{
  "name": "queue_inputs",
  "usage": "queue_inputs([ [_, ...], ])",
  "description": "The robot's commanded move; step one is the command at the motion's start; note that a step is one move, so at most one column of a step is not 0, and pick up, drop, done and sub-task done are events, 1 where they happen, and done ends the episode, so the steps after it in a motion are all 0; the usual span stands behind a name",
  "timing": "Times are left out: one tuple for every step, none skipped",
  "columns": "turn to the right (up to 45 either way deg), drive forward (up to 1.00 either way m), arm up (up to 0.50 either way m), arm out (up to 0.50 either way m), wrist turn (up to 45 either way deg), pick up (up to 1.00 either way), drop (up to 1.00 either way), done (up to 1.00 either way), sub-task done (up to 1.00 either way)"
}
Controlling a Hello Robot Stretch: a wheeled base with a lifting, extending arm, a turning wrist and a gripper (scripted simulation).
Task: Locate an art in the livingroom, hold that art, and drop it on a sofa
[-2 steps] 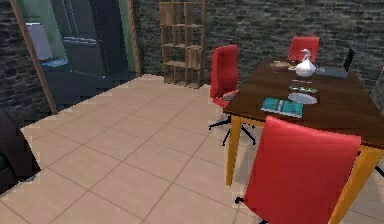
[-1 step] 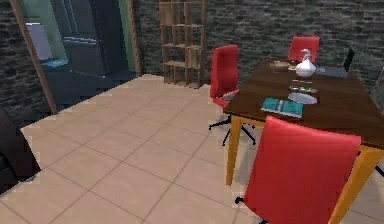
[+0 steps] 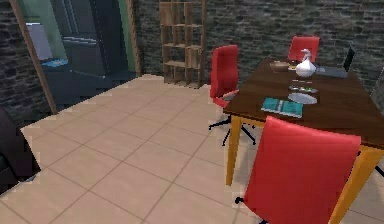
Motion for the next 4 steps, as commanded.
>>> queue_inputs([
  [0.0,0.00,0.00,0.00,-45.0,0.00,0.00,0.00,0.00],
  [0.0,0.00,0.00,0.00,-45.0,0.00,0.00,0.00,0.00],
  [0.0,0.00,0.00,0.00,-36.0,0.00,0.00,0.00,0.00],
  [0.0,0.00,0.00,-0.44,0.0,0.00,0.00,0.00,0.00],
])
